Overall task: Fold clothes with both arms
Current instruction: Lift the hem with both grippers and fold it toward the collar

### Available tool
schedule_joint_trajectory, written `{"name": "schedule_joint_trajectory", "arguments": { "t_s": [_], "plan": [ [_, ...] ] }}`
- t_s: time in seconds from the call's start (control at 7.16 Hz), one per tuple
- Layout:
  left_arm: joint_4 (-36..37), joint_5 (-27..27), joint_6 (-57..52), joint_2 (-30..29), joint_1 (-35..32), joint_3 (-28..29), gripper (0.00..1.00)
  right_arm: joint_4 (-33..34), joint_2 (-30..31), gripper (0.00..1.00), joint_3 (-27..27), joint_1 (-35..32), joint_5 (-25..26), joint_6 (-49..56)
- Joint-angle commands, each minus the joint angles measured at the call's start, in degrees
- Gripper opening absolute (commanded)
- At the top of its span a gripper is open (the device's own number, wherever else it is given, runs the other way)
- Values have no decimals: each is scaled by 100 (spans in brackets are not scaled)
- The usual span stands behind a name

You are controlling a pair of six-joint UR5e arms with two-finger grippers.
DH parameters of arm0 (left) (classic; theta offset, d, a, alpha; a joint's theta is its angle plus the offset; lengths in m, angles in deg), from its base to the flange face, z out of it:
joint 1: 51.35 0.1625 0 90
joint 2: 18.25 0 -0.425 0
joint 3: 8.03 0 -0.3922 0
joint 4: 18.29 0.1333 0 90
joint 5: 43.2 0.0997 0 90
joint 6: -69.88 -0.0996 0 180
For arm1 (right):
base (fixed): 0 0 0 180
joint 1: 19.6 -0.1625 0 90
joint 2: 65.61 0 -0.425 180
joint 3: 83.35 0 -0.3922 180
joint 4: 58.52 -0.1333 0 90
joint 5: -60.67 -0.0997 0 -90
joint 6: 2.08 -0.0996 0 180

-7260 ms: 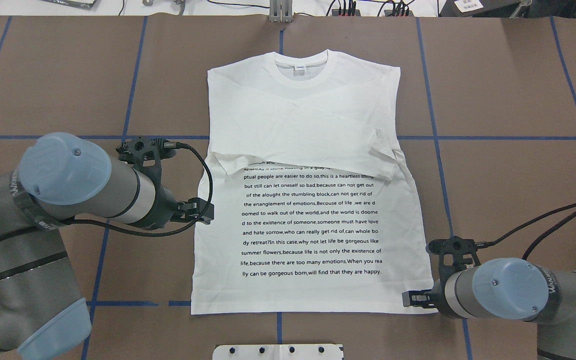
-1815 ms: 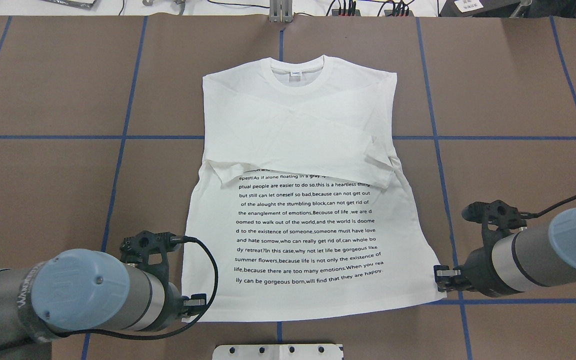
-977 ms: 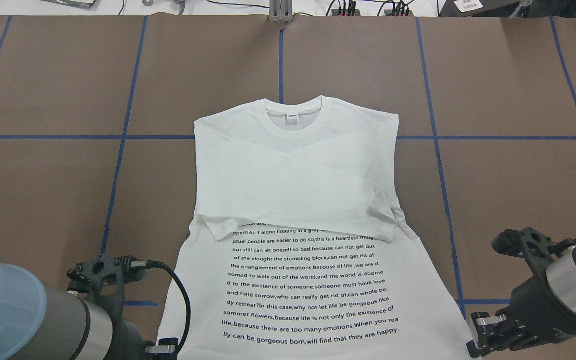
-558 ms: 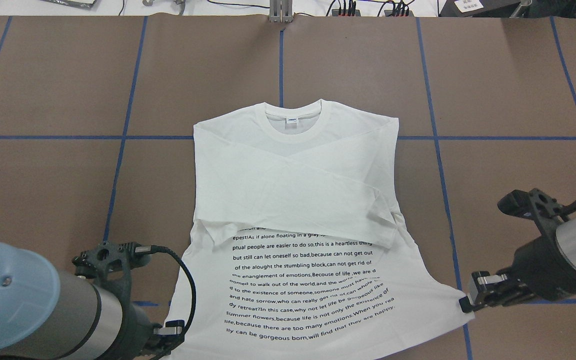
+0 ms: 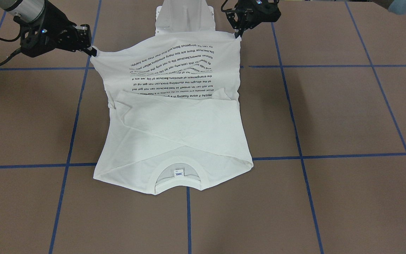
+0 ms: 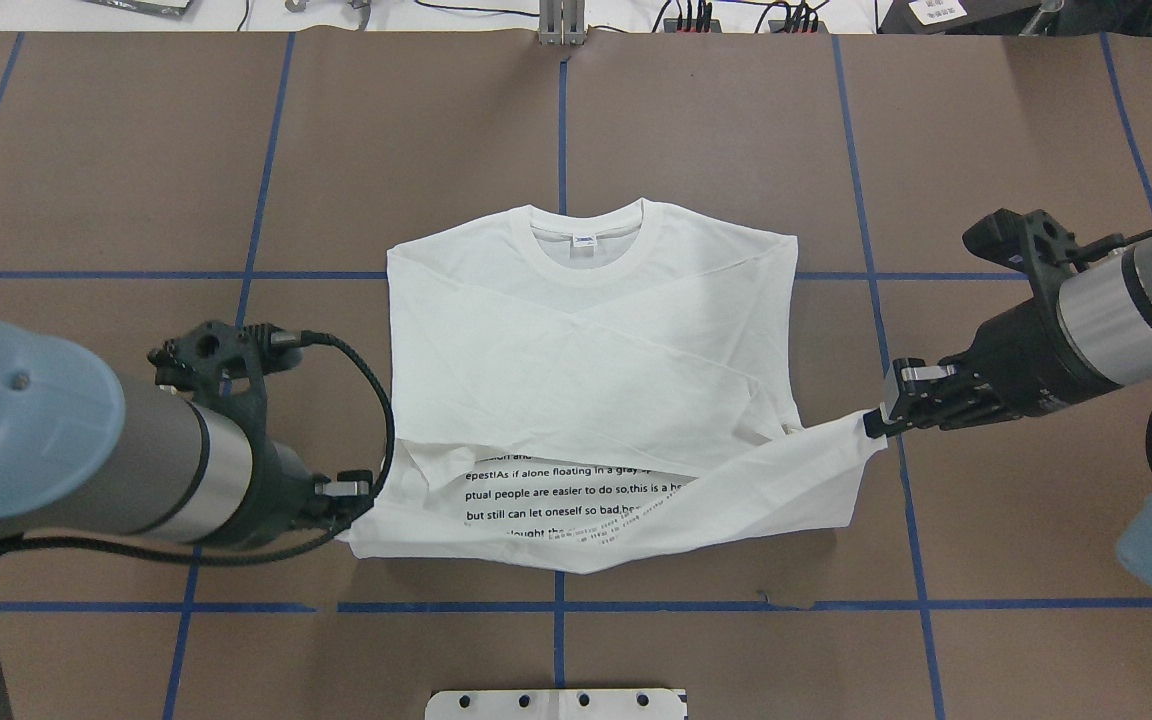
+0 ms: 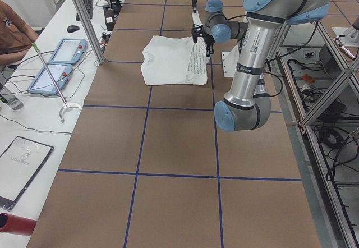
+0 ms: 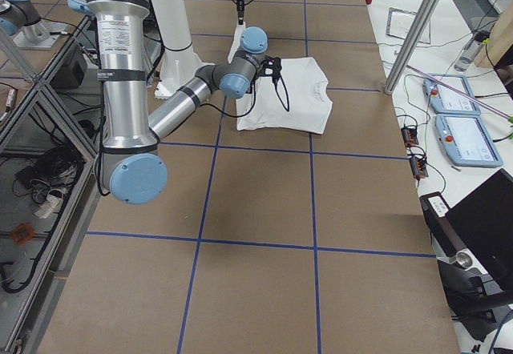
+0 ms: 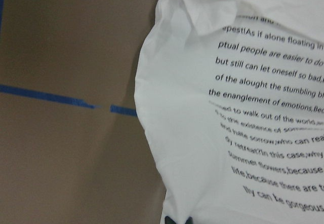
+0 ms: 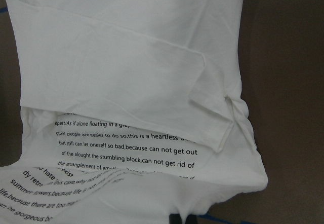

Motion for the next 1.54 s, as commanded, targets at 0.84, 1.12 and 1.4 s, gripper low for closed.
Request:
{"name": "schedule_joint_trajectory", "arguments": {
  "t_s": [0.84,1.12,1.4],
  "plan": [
    [-2286,-32,-939,-933,-1846,3323,0,26,-2230,0,-3046,-1192,0,1064],
    [-3139,-23,-923,-1100,-1838,4071,0,17,-2731,0,-3909,-1262,0,1357],
    [-3413,-5,-949,-1250,-1838,4670,0,9,-3128,0,-4604,-1245,0,1497]
  ]
}}
